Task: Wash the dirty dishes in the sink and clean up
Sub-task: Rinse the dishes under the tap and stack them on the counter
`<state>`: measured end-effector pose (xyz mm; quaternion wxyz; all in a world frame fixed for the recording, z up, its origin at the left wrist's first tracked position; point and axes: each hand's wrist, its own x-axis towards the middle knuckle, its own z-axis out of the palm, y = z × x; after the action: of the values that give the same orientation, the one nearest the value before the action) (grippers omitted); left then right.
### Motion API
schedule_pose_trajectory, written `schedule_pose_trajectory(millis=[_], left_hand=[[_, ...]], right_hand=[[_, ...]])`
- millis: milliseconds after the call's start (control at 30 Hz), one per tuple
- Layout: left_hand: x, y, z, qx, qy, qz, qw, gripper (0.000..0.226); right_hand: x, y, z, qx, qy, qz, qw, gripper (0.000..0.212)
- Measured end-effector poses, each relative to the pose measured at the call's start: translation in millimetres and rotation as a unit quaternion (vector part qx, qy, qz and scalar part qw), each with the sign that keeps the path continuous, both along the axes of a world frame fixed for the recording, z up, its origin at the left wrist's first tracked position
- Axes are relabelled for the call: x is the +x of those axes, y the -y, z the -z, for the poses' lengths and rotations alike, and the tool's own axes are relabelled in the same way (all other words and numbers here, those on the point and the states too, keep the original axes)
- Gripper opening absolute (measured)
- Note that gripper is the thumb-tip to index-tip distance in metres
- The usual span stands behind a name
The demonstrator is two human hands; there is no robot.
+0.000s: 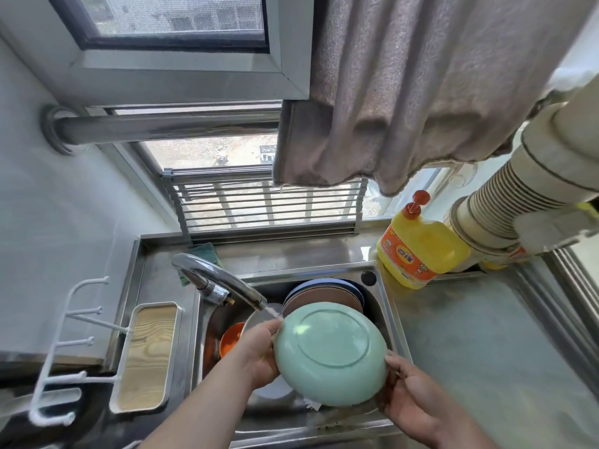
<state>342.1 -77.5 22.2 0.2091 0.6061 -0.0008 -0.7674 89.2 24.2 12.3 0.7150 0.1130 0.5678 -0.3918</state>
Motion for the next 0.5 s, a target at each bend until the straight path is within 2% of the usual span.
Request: schedule_pose_trajectory(millis=[167, 267, 400, 500], left_hand=[[17.4, -7.8, 9.2, -0.018, 0.039, 0.071, 0.997, 0.037], [33.1, -12.6, 8.8, -0.02, 0.071, 0.071, 0.995, 0.035], [62.6, -22.0, 10.0, -0.007, 0.107, 0.064, 0.992, 0.03], [86.1, -32.3, 11.4, 0.011, 0.118, 0.055, 0.991, 0.027]], right_hand=[[8.3, 10.3, -14.6, -0.048, -0.047, -0.089, 0.994, 0.041], [21.2, 20.3, -14.0, -0.075, -0.08, -0.141, 0.984, 0.044], [45.7, 32.1, -6.0, -0.053, -0.131, -0.207, 0.968, 0.048], [65.8, 36.3, -5.8, -0.051, -0.137, -0.25, 0.957, 0.048]])
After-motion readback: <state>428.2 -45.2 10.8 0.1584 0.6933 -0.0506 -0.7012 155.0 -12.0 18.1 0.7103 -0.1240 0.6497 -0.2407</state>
